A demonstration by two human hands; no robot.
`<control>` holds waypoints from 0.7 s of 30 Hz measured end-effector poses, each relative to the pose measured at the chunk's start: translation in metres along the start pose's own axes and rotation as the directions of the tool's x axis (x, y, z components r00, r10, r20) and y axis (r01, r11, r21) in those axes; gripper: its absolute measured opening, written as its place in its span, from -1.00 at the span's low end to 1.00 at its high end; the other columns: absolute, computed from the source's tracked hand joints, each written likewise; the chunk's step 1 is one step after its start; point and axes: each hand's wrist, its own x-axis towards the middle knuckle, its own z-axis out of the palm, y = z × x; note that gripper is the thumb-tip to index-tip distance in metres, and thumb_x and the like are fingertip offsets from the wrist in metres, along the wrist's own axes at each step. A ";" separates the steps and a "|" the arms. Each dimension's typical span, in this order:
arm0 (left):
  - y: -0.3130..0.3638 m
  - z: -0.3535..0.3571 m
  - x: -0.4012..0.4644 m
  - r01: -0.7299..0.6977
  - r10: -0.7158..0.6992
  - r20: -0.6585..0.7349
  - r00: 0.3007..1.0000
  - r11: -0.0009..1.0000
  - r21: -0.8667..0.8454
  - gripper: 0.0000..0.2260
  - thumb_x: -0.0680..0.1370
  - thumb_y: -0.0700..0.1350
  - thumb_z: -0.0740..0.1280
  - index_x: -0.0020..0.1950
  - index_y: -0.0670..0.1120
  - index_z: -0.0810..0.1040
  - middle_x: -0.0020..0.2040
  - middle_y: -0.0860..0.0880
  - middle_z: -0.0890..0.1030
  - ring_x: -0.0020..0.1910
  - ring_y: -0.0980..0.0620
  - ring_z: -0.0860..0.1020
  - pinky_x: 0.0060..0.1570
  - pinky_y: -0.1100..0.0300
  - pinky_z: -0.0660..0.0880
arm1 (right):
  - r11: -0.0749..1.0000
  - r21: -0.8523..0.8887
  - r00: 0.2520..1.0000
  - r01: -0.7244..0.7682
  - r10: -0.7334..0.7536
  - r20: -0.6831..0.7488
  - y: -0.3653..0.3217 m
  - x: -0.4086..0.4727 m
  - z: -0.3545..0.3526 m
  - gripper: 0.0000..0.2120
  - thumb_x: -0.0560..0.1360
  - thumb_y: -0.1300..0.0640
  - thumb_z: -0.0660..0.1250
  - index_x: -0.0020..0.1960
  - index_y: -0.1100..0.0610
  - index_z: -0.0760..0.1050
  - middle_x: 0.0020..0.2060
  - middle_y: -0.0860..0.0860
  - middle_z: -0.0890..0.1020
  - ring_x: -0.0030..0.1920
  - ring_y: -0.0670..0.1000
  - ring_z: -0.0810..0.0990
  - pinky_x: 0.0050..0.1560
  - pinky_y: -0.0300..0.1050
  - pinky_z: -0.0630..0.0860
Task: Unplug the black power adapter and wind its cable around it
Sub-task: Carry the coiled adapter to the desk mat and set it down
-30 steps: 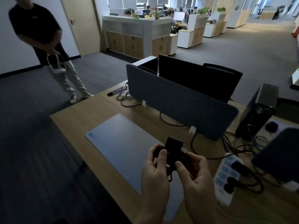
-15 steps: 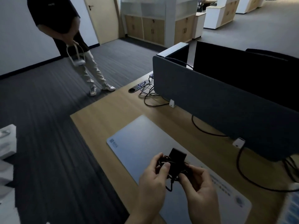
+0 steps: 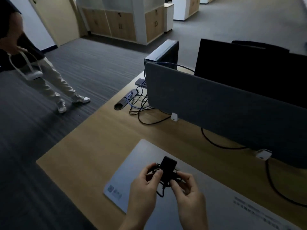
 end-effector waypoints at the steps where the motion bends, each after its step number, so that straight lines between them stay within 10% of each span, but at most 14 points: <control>1: -0.002 -0.009 0.015 -0.003 0.003 0.009 1.000 1.000 0.023 -0.86 0.56 -0.12 0.36 0.03 0.13 0.58 -0.11 0.13 0.72 -0.08 0.22 0.67 -0.12 0.36 0.56 | 1.000 -0.001 1.000 -0.019 0.019 -0.015 0.002 0.007 0.015 -0.83 0.42 0.18 0.45 -0.12 -0.09 0.57 -0.22 -0.13 0.72 -0.15 -0.20 0.66 -0.03 -0.14 0.58; 21: -0.109 -0.038 0.232 0.090 -0.102 0.048 0.994 0.974 0.207 -0.90 0.54 -0.09 0.37 0.00 0.08 0.64 -0.03 0.04 0.70 -0.07 0.17 0.64 -0.13 0.30 0.51 | 0.963 -0.256 0.992 -0.086 0.060 -0.108 0.103 0.173 0.150 -0.92 0.49 0.10 0.35 -0.03 -0.01 0.49 -0.15 -0.14 0.65 -0.12 -0.30 0.58 -0.18 -0.43 0.48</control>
